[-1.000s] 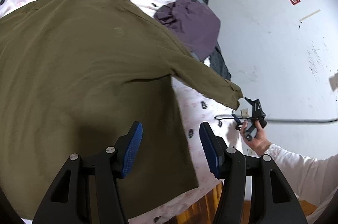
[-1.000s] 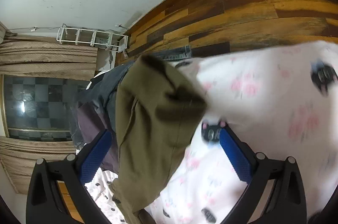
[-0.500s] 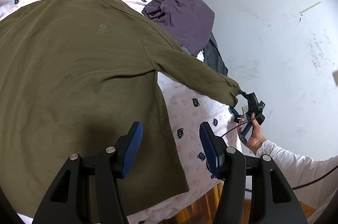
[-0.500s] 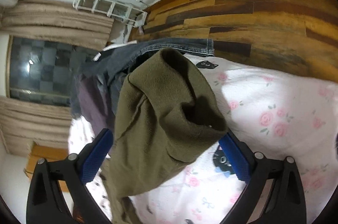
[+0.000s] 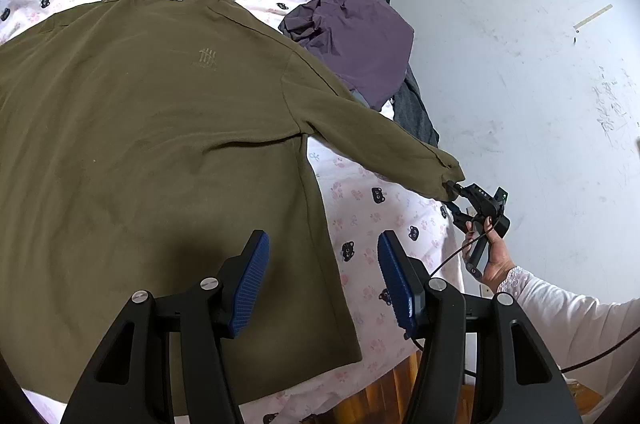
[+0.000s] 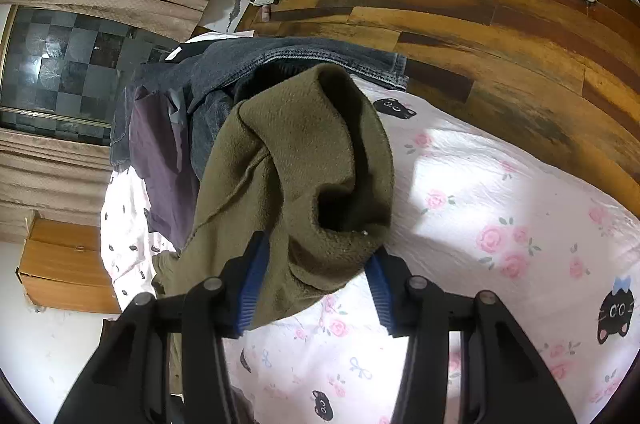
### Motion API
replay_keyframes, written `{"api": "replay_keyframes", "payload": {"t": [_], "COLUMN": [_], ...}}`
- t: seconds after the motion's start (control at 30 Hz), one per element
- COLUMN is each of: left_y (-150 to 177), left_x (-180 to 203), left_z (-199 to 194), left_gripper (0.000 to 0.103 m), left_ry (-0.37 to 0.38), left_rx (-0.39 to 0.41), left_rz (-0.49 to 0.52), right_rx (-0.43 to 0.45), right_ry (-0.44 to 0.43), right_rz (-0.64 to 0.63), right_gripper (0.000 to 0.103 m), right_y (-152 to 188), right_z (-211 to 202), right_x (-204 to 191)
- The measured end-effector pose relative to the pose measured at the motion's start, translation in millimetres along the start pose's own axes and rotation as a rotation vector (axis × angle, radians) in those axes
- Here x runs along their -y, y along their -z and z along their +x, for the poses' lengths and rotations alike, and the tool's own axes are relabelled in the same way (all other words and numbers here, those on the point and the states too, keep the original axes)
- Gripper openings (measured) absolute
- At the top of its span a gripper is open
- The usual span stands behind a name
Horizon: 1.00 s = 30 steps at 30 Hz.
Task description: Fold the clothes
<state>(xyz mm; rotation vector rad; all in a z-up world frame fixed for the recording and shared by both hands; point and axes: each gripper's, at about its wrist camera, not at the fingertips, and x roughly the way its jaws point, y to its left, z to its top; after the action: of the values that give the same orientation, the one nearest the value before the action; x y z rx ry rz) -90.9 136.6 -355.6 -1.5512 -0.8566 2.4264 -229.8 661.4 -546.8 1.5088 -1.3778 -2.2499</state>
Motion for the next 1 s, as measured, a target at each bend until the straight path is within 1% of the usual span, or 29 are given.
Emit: {"api": "replay_keyframes", "payload": {"t": [0.1, 0.13, 0.2, 0.27, 0.37, 0.5, 0.57, 0.7, 0.83, 0.9, 0.93, 0.97, 1.0], "left_y": [2, 3, 4, 5, 5, 6, 7, 7, 8, 9, 9, 10, 11], "left_x": [3, 3, 4, 5, 7, 6, 6, 4, 2, 1, 0, 0, 0], "left_z": [-1, -1, -2, -2, -4, -5, -6, -11, -17, -20, -21, -21, -22], "left_gripper": [0.051, 0.051, 0.051, 0.051, 0.051, 0.051, 0.051, 0.051, 0.051, 0.051, 0.051, 0.051, 0.051], "left_ry": [0.002, 0.002, 0.006, 0.009, 0.012, 0.016, 0.018, 0.023, 0.027, 0.029, 0.030, 0.029, 0.027], "left_rx": [0.000, -0.001, -0.004, -0.005, -0.002, -0.005, -0.003, 0.004, 0.012, 0.015, 0.014, 0.011, 0.008], "left_rz": [0.002, 0.002, 0.000, 0.002, 0.007, 0.006, 0.005, 0.001, 0.005, 0.005, 0.006, 0.010, 0.013], "right_rx": [0.006, 0.006, 0.002, 0.001, 0.003, 0.021, 0.041, 0.061, 0.092, 0.091, 0.091, 0.092, 0.104], "right_ry": [0.005, 0.008, 0.016, 0.024, 0.033, 0.029, 0.009, 0.009, 0.021, 0.016, 0.015, 0.013, 0.022], "right_rz": [0.007, 0.004, 0.023, 0.036, 0.038, 0.040, 0.057, 0.054, 0.067, 0.075, 0.077, 0.079, 0.081], "right_gripper": [0.049, 0.047, 0.034, 0.028, 0.025, 0.022, 0.022, 0.022, 0.015, 0.014, 0.014, 0.018, 0.027], "right_y": [-1, -1, 0, 1, 4, 12, 17, 23, 27, 29, 28, 28, 26], "right_z": [-1, -2, -2, -3, -8, -21, -31, -49, -68, -74, -76, -78, -81], "right_x": [0, 0, 3, 5, 7, 9, 10, 7, 9, 13, 14, 14, 14]}}
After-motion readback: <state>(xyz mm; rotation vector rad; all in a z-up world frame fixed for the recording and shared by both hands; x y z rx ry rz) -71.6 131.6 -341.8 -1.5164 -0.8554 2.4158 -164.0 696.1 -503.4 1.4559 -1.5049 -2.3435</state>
